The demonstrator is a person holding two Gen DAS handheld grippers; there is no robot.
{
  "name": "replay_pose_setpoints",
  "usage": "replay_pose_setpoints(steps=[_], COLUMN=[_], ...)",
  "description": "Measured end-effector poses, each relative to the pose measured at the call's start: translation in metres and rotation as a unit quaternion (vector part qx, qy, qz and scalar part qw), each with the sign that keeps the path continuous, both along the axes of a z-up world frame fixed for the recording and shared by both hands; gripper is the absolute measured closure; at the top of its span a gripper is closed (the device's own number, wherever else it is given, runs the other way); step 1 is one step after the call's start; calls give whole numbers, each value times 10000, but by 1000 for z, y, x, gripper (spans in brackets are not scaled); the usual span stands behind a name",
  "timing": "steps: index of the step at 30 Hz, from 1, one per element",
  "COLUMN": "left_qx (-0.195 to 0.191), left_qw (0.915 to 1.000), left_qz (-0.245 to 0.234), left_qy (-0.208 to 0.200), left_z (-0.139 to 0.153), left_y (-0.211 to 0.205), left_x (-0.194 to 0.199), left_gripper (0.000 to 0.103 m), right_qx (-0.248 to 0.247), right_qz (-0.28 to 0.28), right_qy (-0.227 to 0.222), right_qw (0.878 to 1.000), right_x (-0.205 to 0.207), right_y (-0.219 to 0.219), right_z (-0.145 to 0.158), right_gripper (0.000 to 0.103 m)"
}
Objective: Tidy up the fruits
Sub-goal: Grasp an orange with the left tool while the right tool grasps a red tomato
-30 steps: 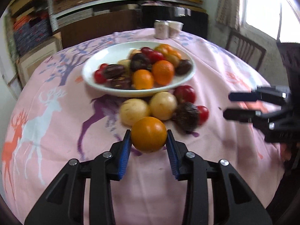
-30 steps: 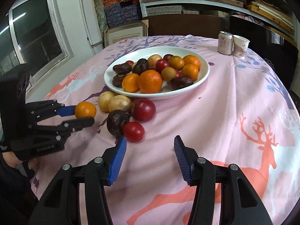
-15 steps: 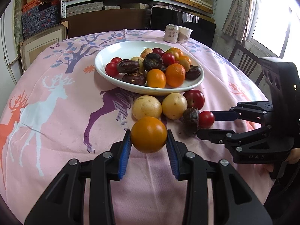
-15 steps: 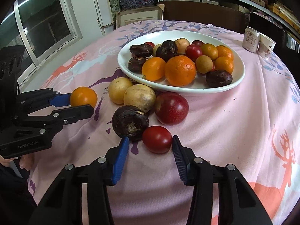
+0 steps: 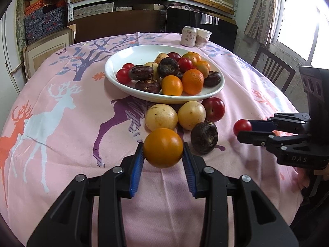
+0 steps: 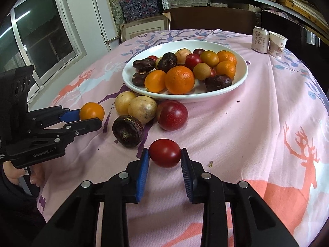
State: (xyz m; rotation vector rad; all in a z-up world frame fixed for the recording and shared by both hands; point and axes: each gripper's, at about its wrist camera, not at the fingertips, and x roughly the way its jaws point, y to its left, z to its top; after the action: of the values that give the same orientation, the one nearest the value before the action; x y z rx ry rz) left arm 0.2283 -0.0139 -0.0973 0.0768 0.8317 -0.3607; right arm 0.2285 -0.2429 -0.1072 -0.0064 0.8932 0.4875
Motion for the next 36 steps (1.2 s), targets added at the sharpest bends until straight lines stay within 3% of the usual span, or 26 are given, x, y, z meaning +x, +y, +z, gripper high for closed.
replay_pose_setpoints(steps=[12,27,36], left_qx=[91,-101,33], left_qw=[10000,9997,9977], left_qz=[9,93,115], left_qy=[-28,-209,-665], left_z=[-3,4,52], left_y=[-4,1,-6], left_x=[-13,-30,-1], left_gripper=[67,67,67], right_qx=[239,569,919], right_qz=[-220,-493,-686], right_qy=[-144,-348,-676], right_qw=[9994,9966,9911], right_x=[-16,-34,-3], right_y=[-19,-50,-66], right_z=[11,24,62], right_gripper=[72,72,72])
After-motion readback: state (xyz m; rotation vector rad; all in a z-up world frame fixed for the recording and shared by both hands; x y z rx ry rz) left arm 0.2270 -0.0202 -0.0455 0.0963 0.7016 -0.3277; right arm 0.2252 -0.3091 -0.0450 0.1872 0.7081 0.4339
